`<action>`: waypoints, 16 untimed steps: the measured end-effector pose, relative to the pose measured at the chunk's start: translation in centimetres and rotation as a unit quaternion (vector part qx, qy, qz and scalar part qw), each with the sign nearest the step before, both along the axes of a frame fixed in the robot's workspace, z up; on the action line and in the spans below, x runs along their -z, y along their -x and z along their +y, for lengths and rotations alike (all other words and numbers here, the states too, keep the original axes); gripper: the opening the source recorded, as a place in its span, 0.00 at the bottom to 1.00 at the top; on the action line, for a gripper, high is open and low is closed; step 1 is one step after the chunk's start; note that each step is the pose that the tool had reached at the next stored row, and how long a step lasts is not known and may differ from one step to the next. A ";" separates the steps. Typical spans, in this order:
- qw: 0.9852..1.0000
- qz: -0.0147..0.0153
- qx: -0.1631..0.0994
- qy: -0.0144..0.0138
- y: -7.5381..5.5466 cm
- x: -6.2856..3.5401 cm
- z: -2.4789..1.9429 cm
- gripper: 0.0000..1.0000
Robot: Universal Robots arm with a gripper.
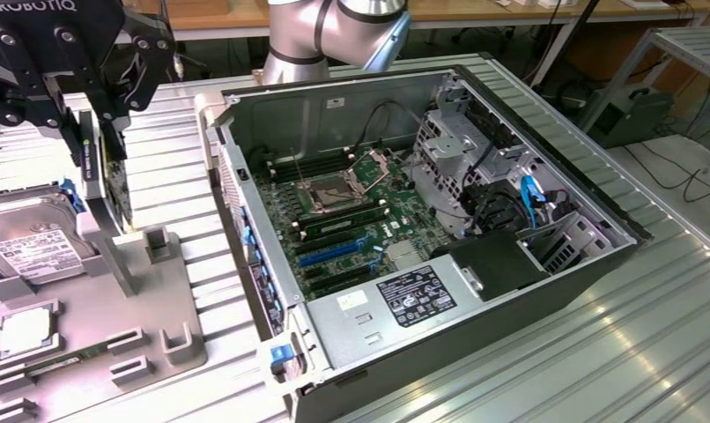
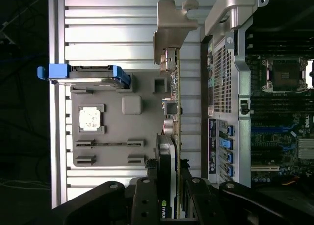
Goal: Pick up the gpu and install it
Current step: 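Pick up the gpu and move the gpu toward the slot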
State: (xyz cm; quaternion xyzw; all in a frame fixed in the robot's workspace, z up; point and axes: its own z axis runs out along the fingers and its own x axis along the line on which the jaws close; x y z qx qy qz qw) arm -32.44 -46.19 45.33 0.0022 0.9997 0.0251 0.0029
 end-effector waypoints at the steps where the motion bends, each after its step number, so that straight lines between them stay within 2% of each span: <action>1: 1.000 0.000 0.000 0.000 0.0 0.00 0.00 0.27; 16: 1.000 0.000 0.000 0.000 -1.1 0.00 0.00 0.27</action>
